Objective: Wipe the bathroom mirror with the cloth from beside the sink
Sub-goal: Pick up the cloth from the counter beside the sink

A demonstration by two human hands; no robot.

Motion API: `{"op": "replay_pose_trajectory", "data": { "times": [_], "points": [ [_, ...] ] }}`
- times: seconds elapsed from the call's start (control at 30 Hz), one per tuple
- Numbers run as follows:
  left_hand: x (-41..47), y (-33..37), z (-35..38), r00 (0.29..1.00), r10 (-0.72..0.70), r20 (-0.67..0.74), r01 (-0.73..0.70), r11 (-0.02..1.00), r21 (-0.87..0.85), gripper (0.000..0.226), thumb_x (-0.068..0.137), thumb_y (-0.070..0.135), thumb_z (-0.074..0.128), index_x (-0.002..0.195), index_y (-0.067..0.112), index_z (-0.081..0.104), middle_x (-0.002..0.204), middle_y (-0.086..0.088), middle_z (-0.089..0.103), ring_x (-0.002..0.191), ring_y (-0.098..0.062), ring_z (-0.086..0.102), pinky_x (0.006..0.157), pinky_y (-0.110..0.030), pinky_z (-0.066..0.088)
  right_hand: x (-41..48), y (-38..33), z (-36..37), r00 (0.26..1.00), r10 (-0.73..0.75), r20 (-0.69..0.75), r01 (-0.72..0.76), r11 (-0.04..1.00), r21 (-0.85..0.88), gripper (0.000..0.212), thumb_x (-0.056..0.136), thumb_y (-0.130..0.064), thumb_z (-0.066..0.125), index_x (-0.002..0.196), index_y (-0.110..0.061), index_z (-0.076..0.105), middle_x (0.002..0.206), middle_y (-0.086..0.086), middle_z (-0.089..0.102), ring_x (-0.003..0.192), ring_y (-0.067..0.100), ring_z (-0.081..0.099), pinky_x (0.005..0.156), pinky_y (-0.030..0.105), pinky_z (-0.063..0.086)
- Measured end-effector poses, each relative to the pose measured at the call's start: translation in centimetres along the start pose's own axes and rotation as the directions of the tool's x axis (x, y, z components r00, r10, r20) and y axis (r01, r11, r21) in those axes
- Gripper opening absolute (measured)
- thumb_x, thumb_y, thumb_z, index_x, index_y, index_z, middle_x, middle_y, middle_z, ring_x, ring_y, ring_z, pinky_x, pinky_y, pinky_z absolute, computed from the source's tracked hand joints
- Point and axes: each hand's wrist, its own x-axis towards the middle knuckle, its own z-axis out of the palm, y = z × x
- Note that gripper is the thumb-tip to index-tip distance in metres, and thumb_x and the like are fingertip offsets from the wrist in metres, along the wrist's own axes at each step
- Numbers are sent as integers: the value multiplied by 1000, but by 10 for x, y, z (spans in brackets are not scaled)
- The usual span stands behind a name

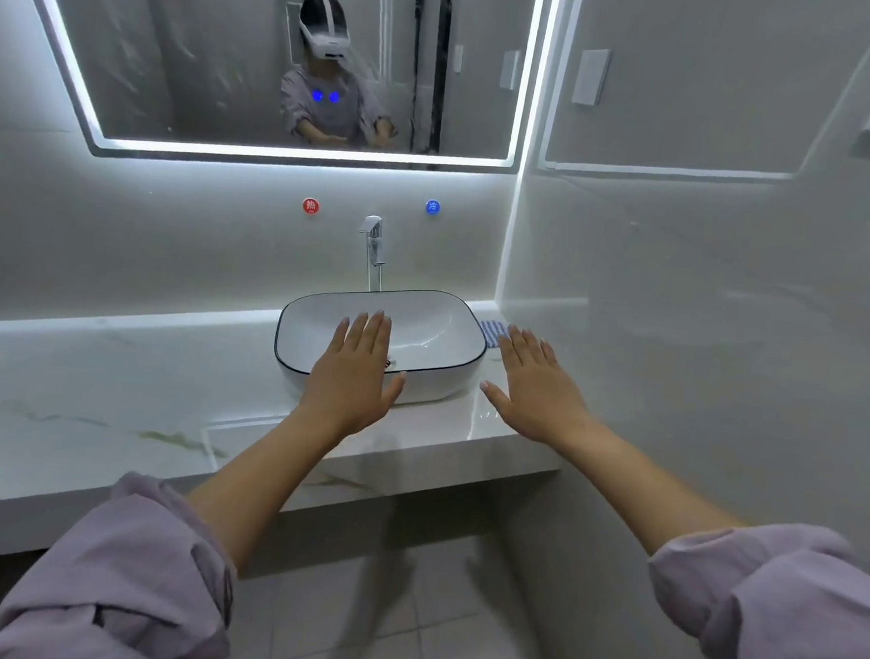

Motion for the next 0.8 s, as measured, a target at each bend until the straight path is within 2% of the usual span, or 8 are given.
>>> {"op": "replay_pose_trajectory", "data": {
  "times": [0.17, 0.4, 0.8],
  "points": [
    [72, -31, 36, 1000, -17, 6, 17, 1000, 1, 70, 99, 48, 21, 150, 4, 2, 160, -11, 6, 148, -25, 4, 119, -39, -6, 79, 7, 28, 998, 24, 62, -24, 1000, 6, 74, 101, -47, 29, 152, -6, -5, 161, 12, -7, 148, 25, -9, 119, 34, -8],
    [157, -83, 69, 999, 23, 47, -21, 999, -42, 70, 99, 47, 24, 150, 4, 2, 160, -12, 7, 148, -25, 4, 120, -38, -3, 168, 9, 59, 991, 55, 122, -58, 998, 20, 73, 101, -46, 28, 152, -6, -6, 161, 12, -8, 148, 25, -9, 121, 38, -2],
    [221, -97, 106, 997, -32, 73, 34, 999, -28, 70, 100, 46, 23, 150, 4, 1, 160, -13, 6, 148, -26, 3, 120, -37, -3, 247, 26, 86, 988, 23, 150, -28, 999, 30, 72, 102, -46, 27, 151, -5, -6, 161, 11, -8, 148, 22, -9, 121, 37, -1]
  ]
}}
